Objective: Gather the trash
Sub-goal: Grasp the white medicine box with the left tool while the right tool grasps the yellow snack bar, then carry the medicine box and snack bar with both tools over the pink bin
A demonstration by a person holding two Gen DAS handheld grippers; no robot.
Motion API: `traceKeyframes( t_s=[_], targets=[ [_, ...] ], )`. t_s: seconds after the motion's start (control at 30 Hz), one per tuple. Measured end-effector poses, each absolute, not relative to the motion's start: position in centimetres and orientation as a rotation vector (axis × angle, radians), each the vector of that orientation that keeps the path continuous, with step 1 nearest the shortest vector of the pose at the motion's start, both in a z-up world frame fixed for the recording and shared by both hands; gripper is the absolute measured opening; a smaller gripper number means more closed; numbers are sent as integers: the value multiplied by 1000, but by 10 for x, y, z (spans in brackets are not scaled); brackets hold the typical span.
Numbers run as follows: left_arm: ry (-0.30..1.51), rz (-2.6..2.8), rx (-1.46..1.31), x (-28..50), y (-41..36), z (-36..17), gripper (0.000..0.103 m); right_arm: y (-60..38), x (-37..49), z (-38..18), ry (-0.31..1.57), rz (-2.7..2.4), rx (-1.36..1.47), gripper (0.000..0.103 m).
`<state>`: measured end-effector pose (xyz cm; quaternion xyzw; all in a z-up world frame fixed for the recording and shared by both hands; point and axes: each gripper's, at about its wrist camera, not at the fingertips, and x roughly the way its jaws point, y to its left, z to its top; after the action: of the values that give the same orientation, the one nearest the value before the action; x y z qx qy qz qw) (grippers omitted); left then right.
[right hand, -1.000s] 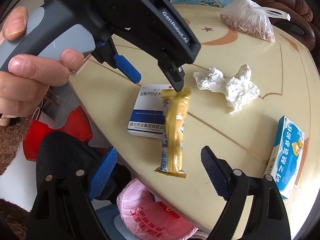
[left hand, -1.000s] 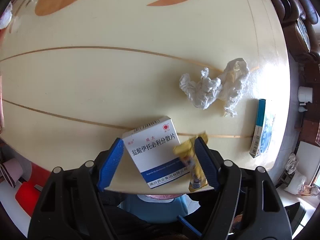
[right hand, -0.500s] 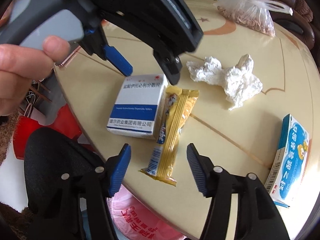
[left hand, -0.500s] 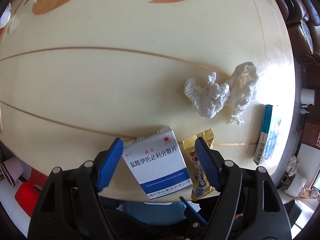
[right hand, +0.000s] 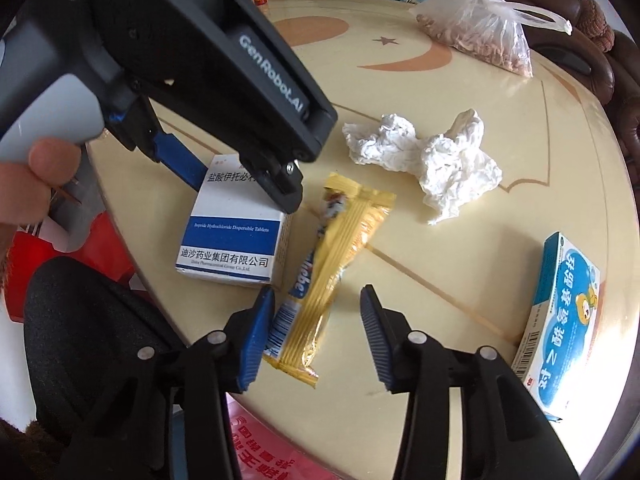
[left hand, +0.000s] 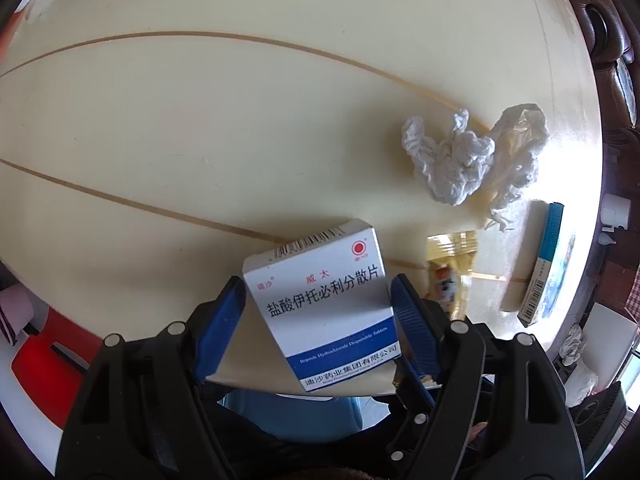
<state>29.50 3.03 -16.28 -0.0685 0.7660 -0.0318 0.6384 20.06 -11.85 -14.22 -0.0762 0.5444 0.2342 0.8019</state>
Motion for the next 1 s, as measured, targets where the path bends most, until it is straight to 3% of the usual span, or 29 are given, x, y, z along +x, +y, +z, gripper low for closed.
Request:
traceKeyframes(
  t_s=[0.07,0.27,0.37,0.63,1.0],
  targets=[
    [1751,-70,-149,295,31,-165,73,-121,201,-142,1173,496,-158,32],
    [1760,-52,-55,295,17,-166,73,-122,202,-142,1180,488,-151,28],
    [1759,-38,-33,293,16,-166,70,-124,201,-140,1177,479,-145,19],
    [1726,-82,-1,283,19,-158,69,-139,197,-133,1155,441,-136,19],
    [1591,-130,9,269,18,-103,69,-154,182,-97,1072,395,-119,19]
  ],
)
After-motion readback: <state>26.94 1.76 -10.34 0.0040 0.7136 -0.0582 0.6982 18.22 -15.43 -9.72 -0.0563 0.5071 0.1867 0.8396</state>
